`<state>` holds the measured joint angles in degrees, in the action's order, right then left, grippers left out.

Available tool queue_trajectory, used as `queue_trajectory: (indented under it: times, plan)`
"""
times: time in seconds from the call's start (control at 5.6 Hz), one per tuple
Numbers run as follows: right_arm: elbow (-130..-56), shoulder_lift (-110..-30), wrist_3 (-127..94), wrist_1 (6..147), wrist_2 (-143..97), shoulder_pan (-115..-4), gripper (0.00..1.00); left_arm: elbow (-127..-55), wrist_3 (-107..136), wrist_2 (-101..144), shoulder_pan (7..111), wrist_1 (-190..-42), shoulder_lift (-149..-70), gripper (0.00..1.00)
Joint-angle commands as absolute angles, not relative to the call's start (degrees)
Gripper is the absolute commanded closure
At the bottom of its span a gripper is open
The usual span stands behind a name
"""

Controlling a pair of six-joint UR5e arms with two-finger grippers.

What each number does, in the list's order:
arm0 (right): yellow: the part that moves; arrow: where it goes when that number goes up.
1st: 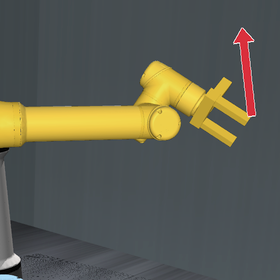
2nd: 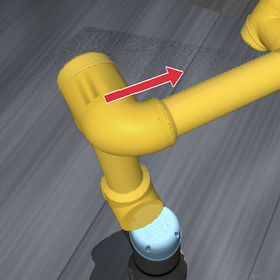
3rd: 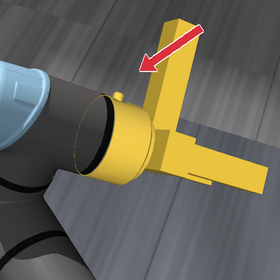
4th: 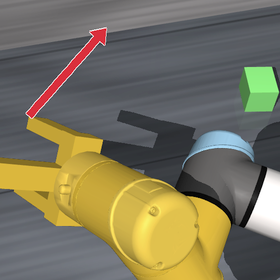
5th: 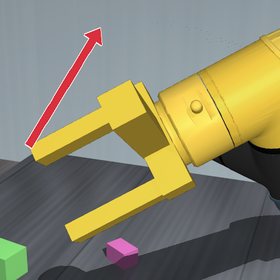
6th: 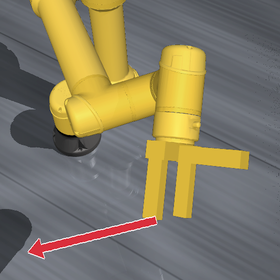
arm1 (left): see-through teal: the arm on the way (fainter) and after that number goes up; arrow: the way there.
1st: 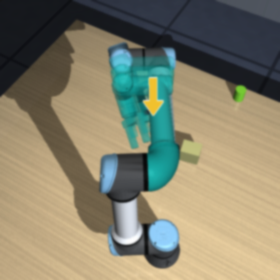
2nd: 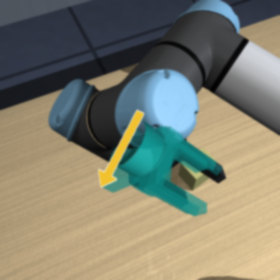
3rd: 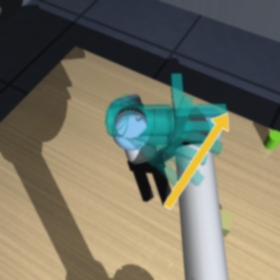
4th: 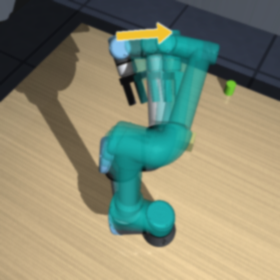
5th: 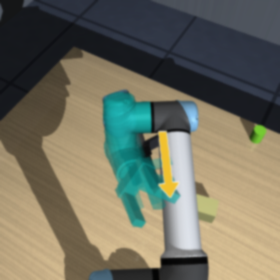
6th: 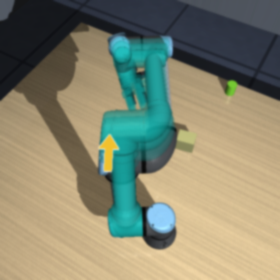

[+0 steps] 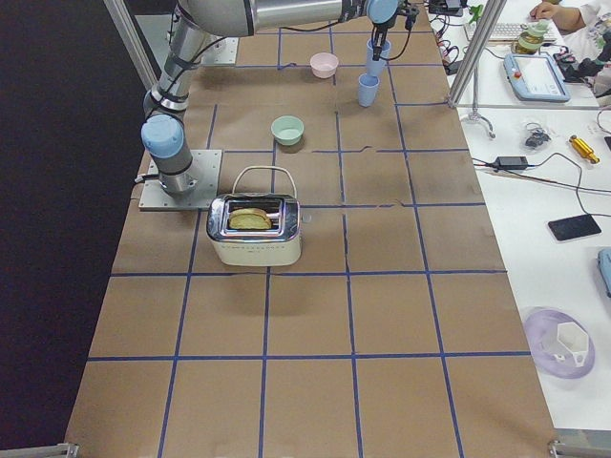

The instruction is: Stack blue cups with both arms

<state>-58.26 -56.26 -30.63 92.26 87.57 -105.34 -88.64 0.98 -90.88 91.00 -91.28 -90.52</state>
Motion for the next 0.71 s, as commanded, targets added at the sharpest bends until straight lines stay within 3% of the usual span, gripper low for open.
queue_trajectory:
  times: [0.0,0.54]
  plan:
    - [-58.4,-54.1,-31.3,93.2,86.7,-106.1,0.93,-88.8,1.0,-90.9,91.0,-91.2,-90.4,0.01]
    - [-59.3,-52.0,-30.3,93.5,86.8,-106.2,0.93,-88.9,1.0,-90.9,91.0,-91.2,-90.4,0.01]
